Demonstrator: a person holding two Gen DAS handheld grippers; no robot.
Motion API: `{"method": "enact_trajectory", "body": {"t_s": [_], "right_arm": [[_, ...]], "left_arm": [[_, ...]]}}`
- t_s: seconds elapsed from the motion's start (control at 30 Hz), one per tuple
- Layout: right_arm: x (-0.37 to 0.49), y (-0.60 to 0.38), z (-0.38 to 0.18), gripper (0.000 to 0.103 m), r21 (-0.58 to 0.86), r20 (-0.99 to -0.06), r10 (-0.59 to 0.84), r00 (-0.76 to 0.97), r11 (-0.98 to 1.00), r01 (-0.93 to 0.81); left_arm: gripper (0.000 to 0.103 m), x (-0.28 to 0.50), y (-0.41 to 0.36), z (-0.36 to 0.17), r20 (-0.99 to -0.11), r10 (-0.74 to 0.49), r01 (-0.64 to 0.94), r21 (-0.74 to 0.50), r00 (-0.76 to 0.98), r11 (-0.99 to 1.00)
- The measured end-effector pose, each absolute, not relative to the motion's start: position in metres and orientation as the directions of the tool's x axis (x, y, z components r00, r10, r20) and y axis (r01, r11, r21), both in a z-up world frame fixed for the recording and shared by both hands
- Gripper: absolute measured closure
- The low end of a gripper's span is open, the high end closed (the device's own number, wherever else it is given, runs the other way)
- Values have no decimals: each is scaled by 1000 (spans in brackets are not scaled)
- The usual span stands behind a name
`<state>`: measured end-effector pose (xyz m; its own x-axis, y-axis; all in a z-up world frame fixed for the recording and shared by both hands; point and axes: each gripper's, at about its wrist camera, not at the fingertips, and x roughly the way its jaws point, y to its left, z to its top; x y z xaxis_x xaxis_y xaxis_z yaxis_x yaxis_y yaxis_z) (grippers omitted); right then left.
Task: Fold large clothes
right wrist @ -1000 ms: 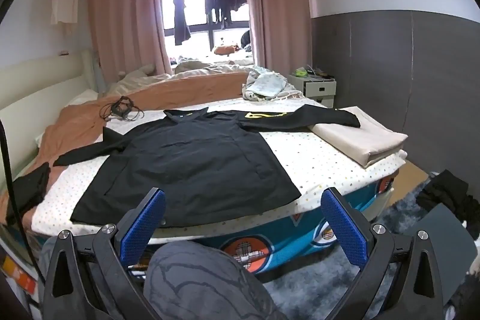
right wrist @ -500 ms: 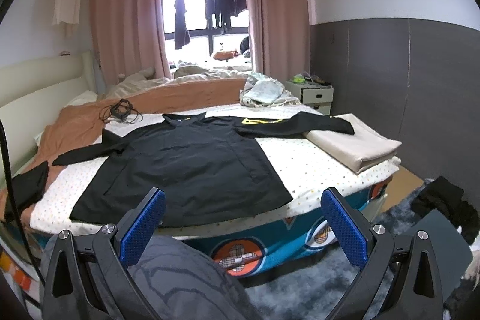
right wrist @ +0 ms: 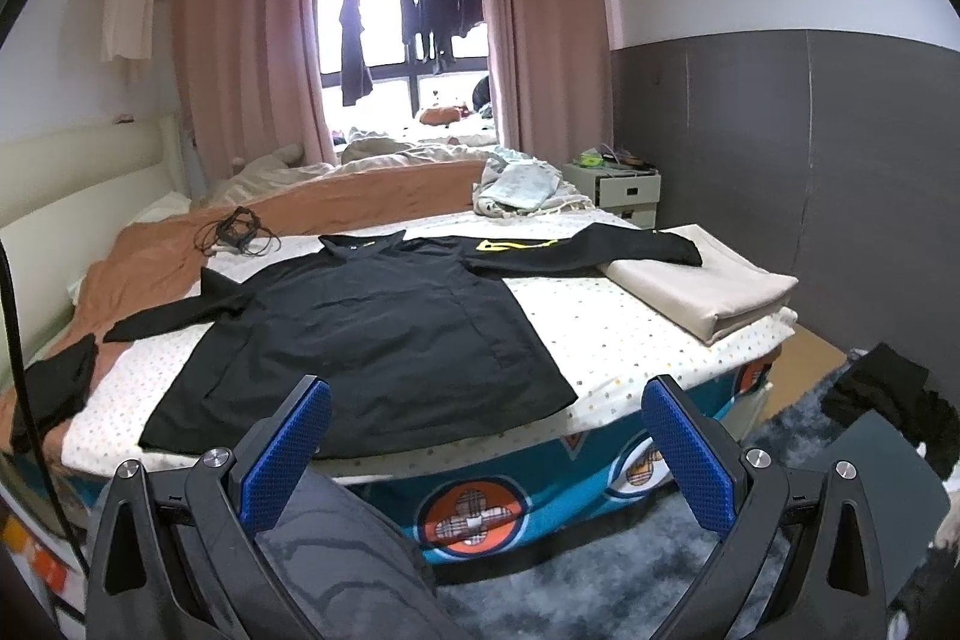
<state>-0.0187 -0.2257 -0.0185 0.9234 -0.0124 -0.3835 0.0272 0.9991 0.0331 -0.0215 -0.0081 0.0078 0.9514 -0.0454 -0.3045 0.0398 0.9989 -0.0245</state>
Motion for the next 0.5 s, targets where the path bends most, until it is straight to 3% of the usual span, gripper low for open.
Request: {"method": "enact_trajectory", "body": {"t_s": [0.5], "right_arm": [[-8,-211,-25,0,32,-402,14,916,999,-1]], "left_arm": [[0,-21,0,4,-326,-39,26,-46,945,999]]}}
